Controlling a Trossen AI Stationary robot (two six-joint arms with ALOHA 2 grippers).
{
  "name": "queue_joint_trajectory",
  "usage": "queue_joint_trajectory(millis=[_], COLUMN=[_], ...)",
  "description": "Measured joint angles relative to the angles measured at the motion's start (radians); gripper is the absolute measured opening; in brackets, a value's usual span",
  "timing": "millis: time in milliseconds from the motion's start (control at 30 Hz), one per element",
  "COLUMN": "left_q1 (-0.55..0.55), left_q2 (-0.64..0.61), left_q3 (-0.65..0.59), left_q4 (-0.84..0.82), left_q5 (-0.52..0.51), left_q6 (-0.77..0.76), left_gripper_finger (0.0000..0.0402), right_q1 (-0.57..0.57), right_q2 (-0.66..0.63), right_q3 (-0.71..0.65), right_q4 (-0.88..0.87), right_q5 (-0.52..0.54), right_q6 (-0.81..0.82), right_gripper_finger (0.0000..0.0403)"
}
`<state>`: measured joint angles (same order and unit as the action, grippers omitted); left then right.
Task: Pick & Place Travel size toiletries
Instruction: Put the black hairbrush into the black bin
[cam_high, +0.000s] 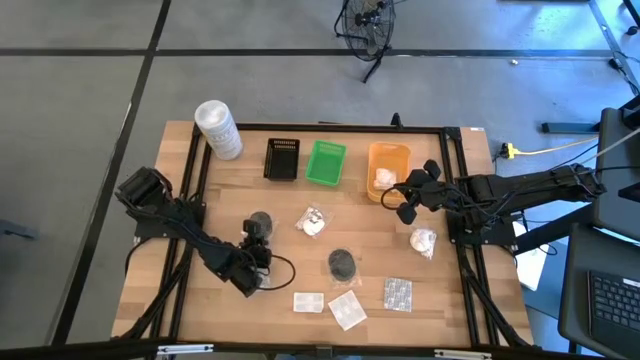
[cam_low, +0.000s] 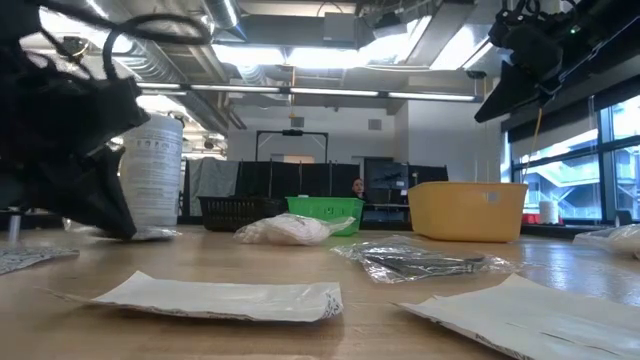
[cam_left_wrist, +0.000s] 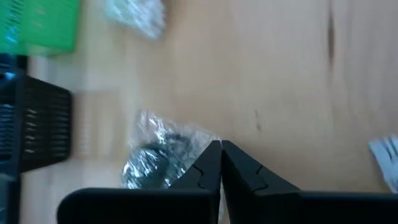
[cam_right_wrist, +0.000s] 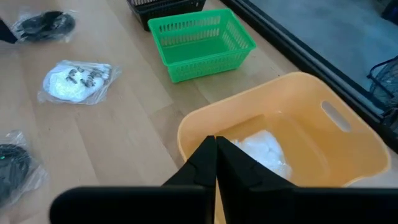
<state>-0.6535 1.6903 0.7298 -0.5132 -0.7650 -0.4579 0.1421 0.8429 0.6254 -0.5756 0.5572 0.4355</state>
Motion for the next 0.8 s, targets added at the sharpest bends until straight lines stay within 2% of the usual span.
queue_joint_trajectory(millis=[133,300,467,800], left_q1=[0.004,0.003,0.006,0.073], left_q2=[-0.003,-0.045,-0.132,-0.313], left_q3=[0.025,0.051,0.057,0.058], left_q4=[-0.061,-0.105,-0.162,-0.225], left_q5=[-0.044,-0.105,-0.169,-0.304], left_q6=[-0.023,-0.025,-0.034,0.006], left_gripper_finger=[0.0002,0.0002,0.0002,0.0002], right_q1=[0.000,0.000,0.000,0.000], right_q2=[0.000,0.000,0.000,0.000], right_q3=[0.000,0.000,0.000,0.000], right_q4=[0.000,0.004,0.004,0.005], right_q5=[0.000,0.000,0.000,0.000], right_q6=[0.000,0.000,0.000,0.000], right_gripper_finger=[0.0005,0.0021,0.0025,0.0004])
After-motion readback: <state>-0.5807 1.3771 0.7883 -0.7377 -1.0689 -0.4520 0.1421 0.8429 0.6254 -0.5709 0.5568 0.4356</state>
